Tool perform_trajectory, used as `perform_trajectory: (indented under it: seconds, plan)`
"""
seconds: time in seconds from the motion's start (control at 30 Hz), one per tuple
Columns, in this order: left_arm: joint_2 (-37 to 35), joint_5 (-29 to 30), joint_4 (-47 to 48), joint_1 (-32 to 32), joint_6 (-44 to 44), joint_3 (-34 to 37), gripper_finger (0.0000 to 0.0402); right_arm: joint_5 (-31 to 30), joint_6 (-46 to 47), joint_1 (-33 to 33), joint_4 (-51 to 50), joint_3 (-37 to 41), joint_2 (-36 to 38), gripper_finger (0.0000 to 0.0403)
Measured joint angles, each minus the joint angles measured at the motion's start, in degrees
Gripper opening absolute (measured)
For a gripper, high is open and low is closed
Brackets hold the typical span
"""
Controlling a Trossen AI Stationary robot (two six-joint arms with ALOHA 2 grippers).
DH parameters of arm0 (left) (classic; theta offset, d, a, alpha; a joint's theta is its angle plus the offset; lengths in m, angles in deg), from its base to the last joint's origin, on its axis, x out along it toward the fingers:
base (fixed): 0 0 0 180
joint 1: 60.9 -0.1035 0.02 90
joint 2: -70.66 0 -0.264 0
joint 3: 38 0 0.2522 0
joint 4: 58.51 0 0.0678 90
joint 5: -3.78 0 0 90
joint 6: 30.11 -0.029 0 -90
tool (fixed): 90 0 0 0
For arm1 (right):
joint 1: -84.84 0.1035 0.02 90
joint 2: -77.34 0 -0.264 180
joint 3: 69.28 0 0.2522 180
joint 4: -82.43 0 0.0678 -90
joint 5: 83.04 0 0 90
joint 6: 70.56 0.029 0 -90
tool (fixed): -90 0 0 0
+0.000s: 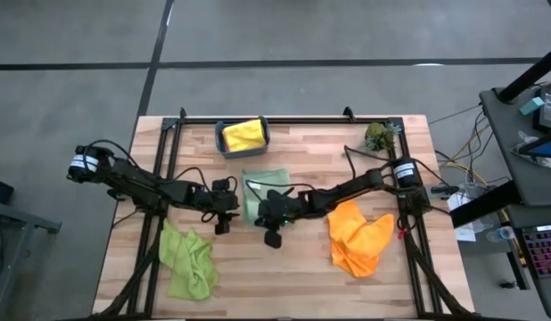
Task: Fold microfiber towels
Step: Fold the green microfiber towel
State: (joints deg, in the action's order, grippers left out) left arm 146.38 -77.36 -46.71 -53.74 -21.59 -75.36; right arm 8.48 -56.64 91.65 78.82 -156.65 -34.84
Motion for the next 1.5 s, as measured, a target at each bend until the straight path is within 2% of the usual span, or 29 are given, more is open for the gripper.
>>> perform_trajectory:
  seconds: [0.17, 0.47, 0.6, 0.73, 1.1, 1.27, 1.5]
  plan:
    - [-0.8, -0.02, 3.4, -0.01, -0.51, -0.86, 0.0131, -0.14, -2.06, -0.06, -1.35, -1.94, 0.27, 0.0018]
    - [-5.37, 1.29, 5.43, -0.46, -5.38, -1.24, 0.0131, -0.15, -8.82, -0.02, -11.01, -2.82, 5.16, 0.0018]
    - [-6.64, 3.49, 5.58, -2.38, -5.94, -1.24, 0.0131, -0.36, -10.49, -0.04, -12.45, -1.17, 7.37, 0.0018]
    - [-6.88, 3.76, 5.08, -6.24, -5.95, -1.2, 0.0131, -3.13, -11.88, -0.04, -13.82, -0.14, 8.46, 0.0018]
    - [-1.37, 2.11, -3.61, -17.04, -3.67, -1.19, 0.0131, -5.04, -14.87, -0.62, -13.0, 4.64, 8.61, 0.0018]
    - [3.42, 1.2, -6.51, -18.56, 0.05, -1.46, 0.0131, -5.1, -15.08, -1.25, -7.6, 7.96, 8.68, 0.0018]
    - [7.66, -2.64, -7.04, -18.58, 0.24, -3.64, 0.0131, -5.08, -13.48, -2.57, -1.52, 12.14, 8.68, 0.0018]
